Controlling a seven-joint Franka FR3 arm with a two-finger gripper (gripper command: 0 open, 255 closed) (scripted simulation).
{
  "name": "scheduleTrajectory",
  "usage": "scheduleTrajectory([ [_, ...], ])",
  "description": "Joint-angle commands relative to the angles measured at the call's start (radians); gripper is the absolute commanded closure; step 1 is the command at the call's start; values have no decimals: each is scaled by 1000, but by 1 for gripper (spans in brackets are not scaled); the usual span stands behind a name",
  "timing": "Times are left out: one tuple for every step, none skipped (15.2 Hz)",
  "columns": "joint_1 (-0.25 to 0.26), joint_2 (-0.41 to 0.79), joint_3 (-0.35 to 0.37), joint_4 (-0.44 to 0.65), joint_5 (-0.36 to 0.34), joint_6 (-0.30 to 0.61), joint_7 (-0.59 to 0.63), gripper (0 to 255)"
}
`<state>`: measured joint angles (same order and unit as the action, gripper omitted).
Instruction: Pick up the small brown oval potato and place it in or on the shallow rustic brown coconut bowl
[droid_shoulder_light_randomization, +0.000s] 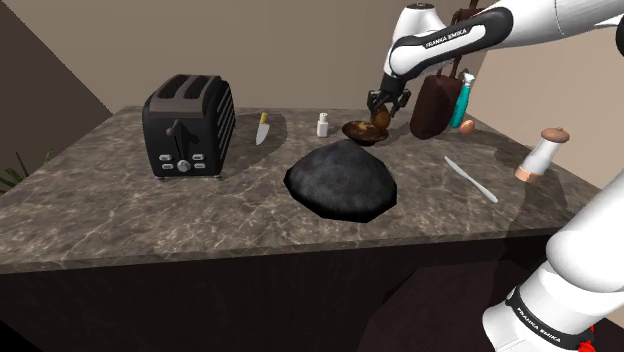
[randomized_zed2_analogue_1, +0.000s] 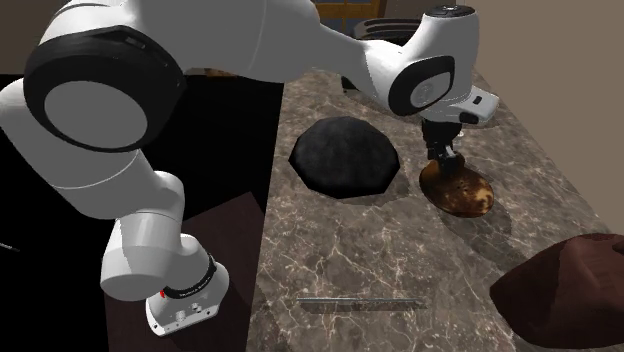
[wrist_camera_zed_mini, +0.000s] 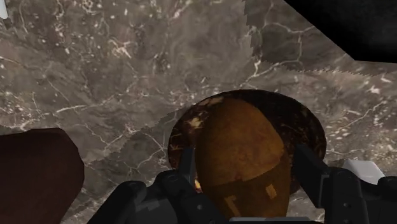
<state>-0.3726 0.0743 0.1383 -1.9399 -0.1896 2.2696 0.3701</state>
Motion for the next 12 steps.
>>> scheduleTrajectory([
  [1,76,-2,96,-9,-21,-2,255],
  [2,116,-3,151,-13,-35,-4,255],
  [4,158,-4,207,-17,-50,-6,255],
  [7,236,-6,318,-23,-83,-11,255],
  [8,239,-7,308,-25,-71,-8,255],
  [8,242,-8,299,-26,-59,-6,255],
  [8,245,-8,290,-28,-47,-3,255],
  [8,249,-9,281,-30,-35,-1,255],
  [8,252,-10,273,-32,-23,2,255],
  [9,256,-10,265,-35,-11,5,255],
  [9,260,-11,257,-37,0,7,255],
  [9,264,-12,249,-39,12,10,255],
])
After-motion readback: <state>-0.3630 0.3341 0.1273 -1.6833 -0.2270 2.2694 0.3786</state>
